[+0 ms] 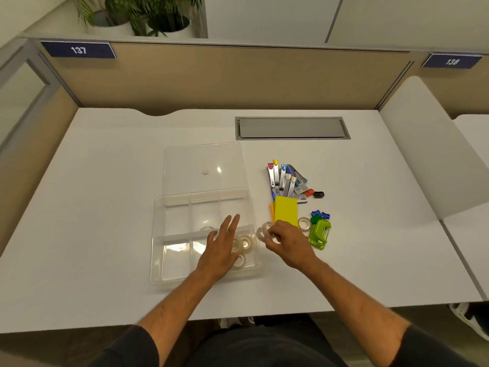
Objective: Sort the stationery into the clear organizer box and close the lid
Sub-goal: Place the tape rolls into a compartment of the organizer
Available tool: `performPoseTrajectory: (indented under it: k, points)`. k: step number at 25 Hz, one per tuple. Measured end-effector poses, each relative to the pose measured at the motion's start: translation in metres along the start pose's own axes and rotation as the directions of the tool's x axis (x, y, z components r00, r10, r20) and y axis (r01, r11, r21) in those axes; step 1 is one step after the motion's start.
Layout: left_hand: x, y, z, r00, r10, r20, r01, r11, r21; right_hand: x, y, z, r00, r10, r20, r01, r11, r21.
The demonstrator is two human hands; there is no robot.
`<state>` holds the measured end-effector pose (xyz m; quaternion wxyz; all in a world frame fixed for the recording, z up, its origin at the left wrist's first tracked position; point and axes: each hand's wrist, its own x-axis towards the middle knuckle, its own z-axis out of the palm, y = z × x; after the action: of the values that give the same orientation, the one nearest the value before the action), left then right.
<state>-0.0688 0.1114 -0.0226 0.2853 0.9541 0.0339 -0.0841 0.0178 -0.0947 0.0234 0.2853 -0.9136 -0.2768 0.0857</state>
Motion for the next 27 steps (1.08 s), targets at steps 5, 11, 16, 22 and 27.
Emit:
performPoseTrajectory:
  k: [5,11,16,22,27]
  points:
    - [-0.013,-0.022,-0.001,0.993,0.03,-0.114,-0.006,0.98,0.2,0.01,-0.015,0.013,0.997,-0.03,0.065,0.03,1.0,-0.001]
    - [-0.032,-0.048,0.008,0.999,-0.047,-0.014,0.049,0.949,0.313,0.025,-0.024,0.038,0.987,-0.072,0.145,0.099,0.976,-0.192]
    - [-0.033,-0.049,0.01,0.998,-0.056,0.008,0.05,0.945,0.323,0.031,-0.022,0.049,0.977,-0.064,0.202,0.131,0.932,-0.339]
    - [-0.033,-0.049,0.011,0.998,-0.064,0.004,0.059,0.943,0.326,0.026,-0.018,0.04,0.955,-0.192,0.226,0.256,0.917,-0.306]
    - [-0.031,-0.049,0.011,0.997,-0.08,0.001,0.075,0.938,0.34,0.013,-0.015,0.052,0.84,-0.334,0.428,0.51,0.757,-0.408]
